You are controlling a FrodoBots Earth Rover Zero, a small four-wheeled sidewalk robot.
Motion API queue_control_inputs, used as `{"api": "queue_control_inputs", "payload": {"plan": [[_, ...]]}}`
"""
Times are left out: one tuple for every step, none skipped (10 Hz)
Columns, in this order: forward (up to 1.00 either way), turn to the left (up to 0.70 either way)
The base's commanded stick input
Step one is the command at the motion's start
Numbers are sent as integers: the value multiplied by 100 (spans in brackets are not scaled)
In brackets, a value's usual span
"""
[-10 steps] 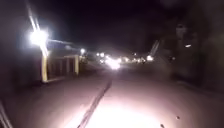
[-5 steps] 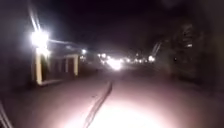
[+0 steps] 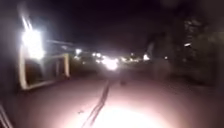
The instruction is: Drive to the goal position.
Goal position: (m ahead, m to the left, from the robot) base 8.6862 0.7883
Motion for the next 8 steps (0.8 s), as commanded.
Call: {"api": "queue_control_inputs", "payload": {"plan": [[100, -27], [100, -27], [100, -27], [100, -27], [100, -27], [100, -27], [100, -27], [100, -27]]}}
